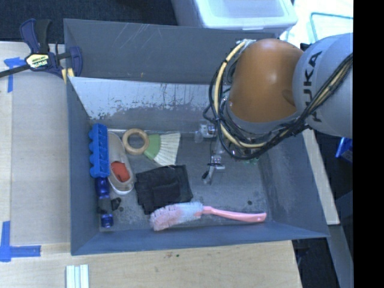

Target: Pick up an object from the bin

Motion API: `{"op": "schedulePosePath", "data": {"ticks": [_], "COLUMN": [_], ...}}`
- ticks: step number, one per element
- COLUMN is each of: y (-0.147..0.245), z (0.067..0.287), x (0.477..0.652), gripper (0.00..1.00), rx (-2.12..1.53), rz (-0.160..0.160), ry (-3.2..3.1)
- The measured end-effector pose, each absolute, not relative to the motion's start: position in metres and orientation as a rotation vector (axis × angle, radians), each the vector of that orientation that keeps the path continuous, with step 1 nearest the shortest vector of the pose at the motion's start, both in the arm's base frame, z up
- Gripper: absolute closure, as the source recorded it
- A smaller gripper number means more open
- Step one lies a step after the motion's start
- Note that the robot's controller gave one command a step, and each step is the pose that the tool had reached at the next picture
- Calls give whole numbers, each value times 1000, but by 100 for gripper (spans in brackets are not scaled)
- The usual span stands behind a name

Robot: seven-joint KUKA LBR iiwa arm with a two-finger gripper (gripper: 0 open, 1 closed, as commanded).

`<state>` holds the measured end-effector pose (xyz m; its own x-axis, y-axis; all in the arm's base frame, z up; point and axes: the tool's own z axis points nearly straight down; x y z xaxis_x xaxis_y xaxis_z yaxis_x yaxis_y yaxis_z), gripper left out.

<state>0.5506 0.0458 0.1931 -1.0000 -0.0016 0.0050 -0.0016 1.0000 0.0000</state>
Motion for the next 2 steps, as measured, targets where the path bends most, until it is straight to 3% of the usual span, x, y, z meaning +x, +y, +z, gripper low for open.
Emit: {"op": "schedulePosePath", "data": {"ticks": [1, 2], "y": [46, 102], "z": [198, 70], "x": [552, 521], "gripper": [0, 0], "rx": [-1, 123], "rz": [-1, -2], "ry": [-3145, -3149]}}
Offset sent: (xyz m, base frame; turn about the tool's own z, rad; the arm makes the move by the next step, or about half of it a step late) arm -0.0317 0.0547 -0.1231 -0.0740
